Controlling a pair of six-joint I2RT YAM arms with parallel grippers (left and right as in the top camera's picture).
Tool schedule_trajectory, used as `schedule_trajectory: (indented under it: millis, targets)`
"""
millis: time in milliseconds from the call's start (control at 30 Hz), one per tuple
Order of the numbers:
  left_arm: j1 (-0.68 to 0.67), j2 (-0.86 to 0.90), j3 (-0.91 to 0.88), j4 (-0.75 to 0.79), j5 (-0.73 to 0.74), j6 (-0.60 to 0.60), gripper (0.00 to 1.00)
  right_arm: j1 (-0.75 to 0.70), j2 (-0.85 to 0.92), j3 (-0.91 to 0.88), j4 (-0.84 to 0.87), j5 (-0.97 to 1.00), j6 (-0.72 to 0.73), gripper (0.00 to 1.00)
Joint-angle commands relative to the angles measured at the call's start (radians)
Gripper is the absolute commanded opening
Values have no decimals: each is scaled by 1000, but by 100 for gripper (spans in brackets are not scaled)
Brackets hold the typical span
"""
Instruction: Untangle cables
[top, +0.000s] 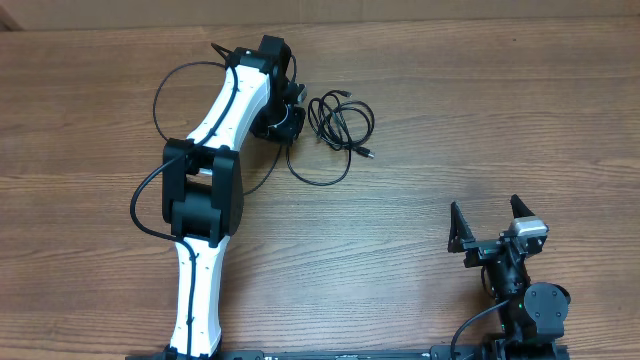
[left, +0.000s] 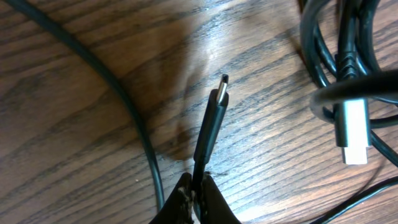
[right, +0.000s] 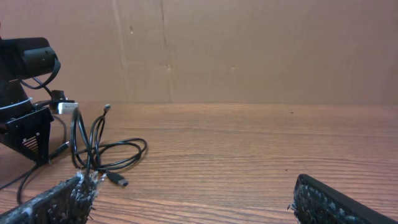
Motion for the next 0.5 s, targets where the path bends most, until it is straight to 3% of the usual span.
schedule_trajectory:
  millis: [0, 133, 233, 367, 467]
  targets:
    - [-8, 6, -3, 2, 47, -11, 4, -2, -2, -10, 4, 5, -6, 100]
    - [-7, 6, 23, 9, 169, -38, 4, -2, -2, -10, 4, 5, -6, 100]
    - [-7, 6, 69, 43, 351, -101, 4, -2, -2, -10, 4, 5, -6, 100]
    - [-16, 6, 147, 151, 563, -289, 4, -2, -2, -10, 4, 5, -6, 100]
    - [-36, 6, 167, 240, 526, -419, 4, -2, -2, -10, 4, 5, -6, 100]
